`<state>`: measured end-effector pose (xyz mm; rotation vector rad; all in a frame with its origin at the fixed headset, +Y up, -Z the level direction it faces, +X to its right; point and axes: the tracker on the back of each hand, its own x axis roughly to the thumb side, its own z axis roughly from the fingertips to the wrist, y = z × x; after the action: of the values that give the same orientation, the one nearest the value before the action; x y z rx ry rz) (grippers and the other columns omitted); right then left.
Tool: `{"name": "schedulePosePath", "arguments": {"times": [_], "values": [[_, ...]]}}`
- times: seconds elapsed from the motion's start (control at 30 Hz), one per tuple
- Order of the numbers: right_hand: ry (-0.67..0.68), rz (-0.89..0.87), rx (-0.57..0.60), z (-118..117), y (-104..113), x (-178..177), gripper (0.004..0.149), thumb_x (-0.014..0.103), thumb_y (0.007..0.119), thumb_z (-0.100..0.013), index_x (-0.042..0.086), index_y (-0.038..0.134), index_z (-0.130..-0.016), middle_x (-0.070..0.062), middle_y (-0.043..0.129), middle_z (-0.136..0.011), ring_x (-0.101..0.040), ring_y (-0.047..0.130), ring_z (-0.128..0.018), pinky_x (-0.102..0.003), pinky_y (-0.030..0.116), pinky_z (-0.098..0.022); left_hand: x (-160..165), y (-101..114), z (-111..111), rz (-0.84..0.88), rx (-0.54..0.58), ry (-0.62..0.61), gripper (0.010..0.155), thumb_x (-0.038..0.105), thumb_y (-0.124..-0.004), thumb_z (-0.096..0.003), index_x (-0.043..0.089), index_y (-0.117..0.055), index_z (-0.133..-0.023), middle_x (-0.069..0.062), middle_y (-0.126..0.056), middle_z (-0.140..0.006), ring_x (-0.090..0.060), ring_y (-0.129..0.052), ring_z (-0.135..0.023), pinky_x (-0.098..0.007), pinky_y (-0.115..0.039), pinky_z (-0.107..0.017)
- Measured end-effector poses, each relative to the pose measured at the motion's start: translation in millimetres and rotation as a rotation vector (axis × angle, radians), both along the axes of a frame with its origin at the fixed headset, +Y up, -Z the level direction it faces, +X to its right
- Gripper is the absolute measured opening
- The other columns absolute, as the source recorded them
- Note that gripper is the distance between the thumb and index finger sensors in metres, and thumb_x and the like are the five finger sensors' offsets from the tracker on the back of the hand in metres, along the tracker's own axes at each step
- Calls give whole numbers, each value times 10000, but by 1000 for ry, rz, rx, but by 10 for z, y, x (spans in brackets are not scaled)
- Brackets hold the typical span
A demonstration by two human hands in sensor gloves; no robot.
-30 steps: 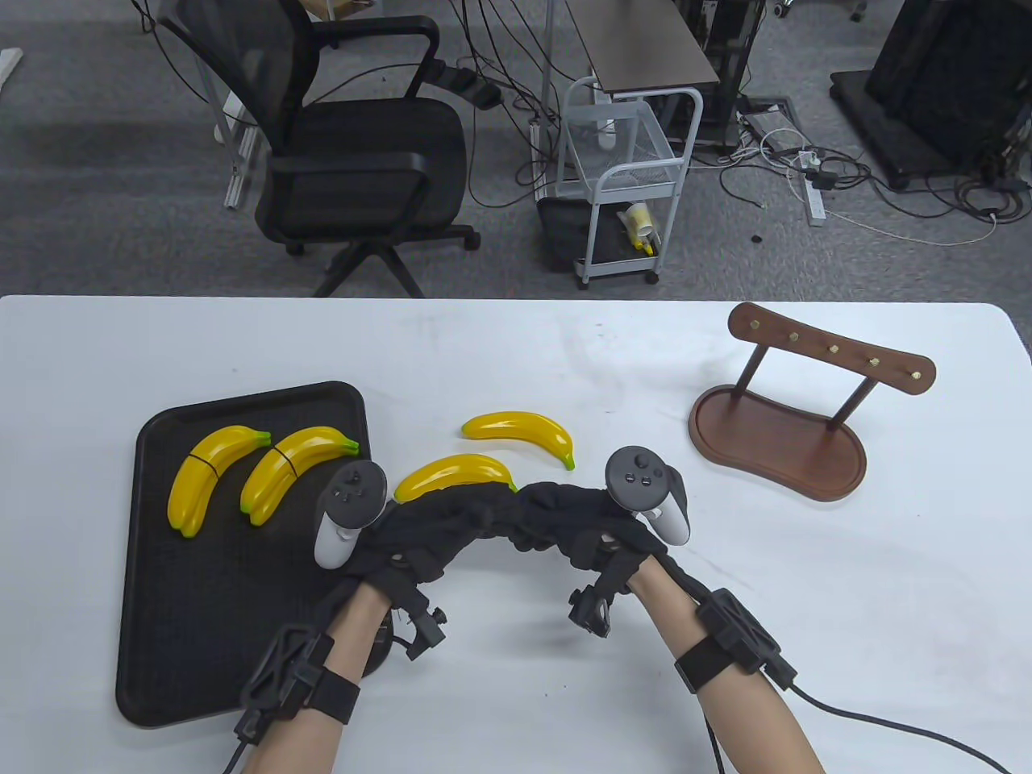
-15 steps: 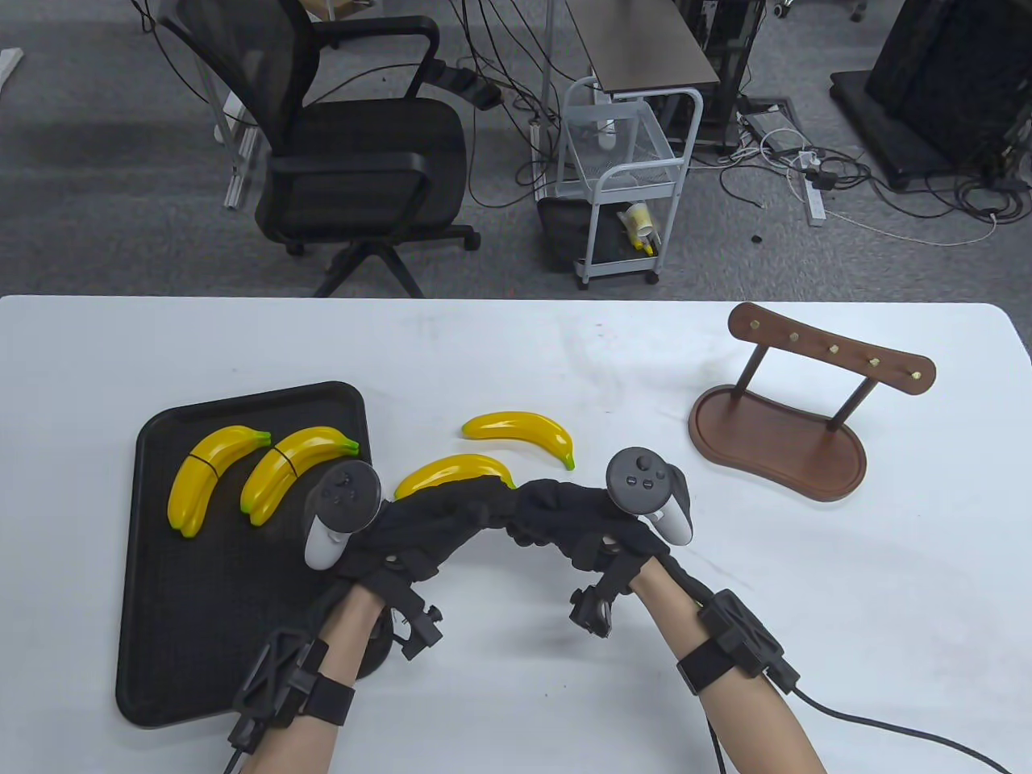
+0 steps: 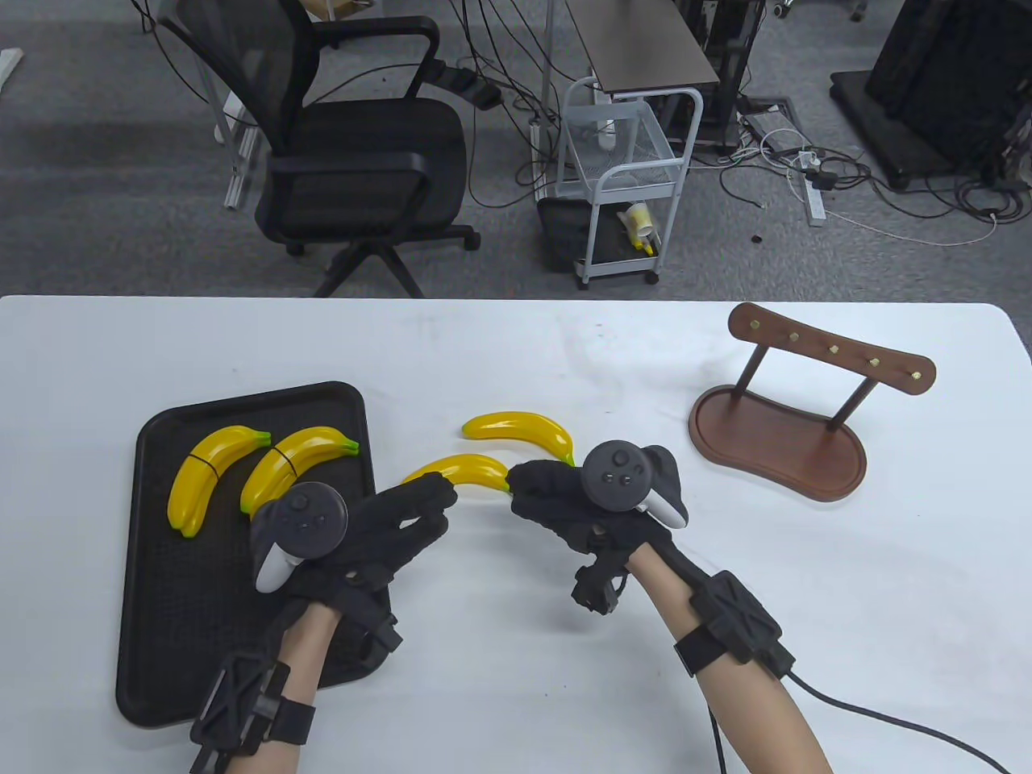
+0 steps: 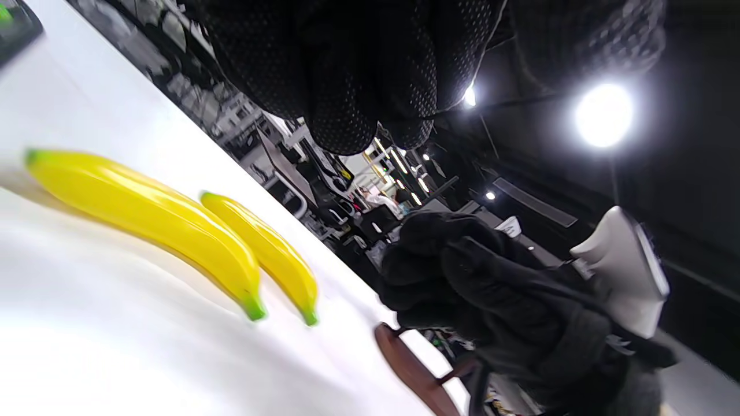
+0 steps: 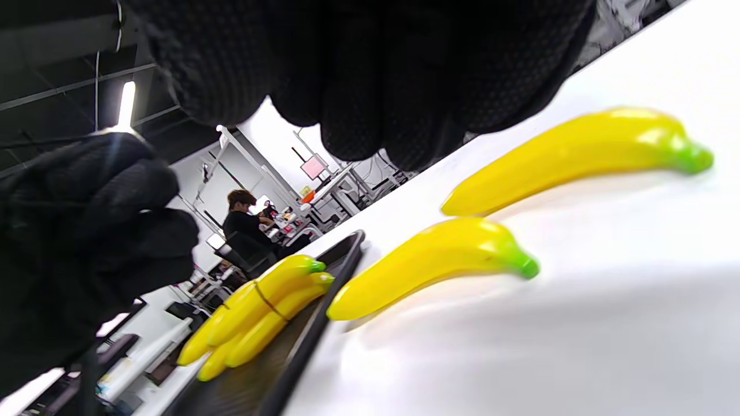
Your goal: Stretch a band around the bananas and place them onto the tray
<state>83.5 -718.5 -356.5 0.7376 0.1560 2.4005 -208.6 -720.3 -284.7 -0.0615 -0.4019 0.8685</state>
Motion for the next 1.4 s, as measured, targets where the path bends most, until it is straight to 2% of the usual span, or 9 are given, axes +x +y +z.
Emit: {"name": "schedulePosePath", "arguments": {"times": [0.23,0.53,0.77,0.97,1.4], "values": [[-20,67,59,-161,-16,-162,536,377,780,-537,136,690,-1007,-115,820,-956,-362,886,-802,-517,775,-545,-118,-24,102,-110,60,72,655,579,-714,-512,244,-626,-1069,3,-790,-1078,-245,-850,-991,-471,-685,-789],[-61,164,137,-420,-165,-444,610,391,804,-514,150,628,-1046,-112,758,-1013,-360,846,-850,-507,766,-572,-199,-173,139,-291,113,163,679,585,-749,-500,246,-616,-1073,9,-783,-1082,-252,-843,-998,-467,-678,-796],[-79,272,207,-519,-377,-692,651,398,824,-496,167,595,-1060,-95,727,-1038,-340,823,-880,-482,764,-593,-330,-267,134,-304,90,193,681,578,-781,-494,252,-620,-1069,10,-785,-1082,-239,-845,-1001,-467,-676,-797],[-89,344,216,-581,-576,-807,678,408,831,-489,169,575,-1070,-98,708,-1051,-342,808,-893,-482,755,-608,-350,-330,103,-255,57,181,673,571,-783,-500,254,-617,-1070,15,-779,-1087,-240,-840,-1006,-464,-673,-799],[-63,523,293,-602,-748,-1056,671,414,841,-481,177,596,-1060,-86,731,-1037,-325,839,-868,-472,776,-588,-334,-342,91,-261,34,169,654,565,-770,-505,256,-627,-1064,14,-788,-1081,-245,-844,-1001,-469,-675,-795]]}}
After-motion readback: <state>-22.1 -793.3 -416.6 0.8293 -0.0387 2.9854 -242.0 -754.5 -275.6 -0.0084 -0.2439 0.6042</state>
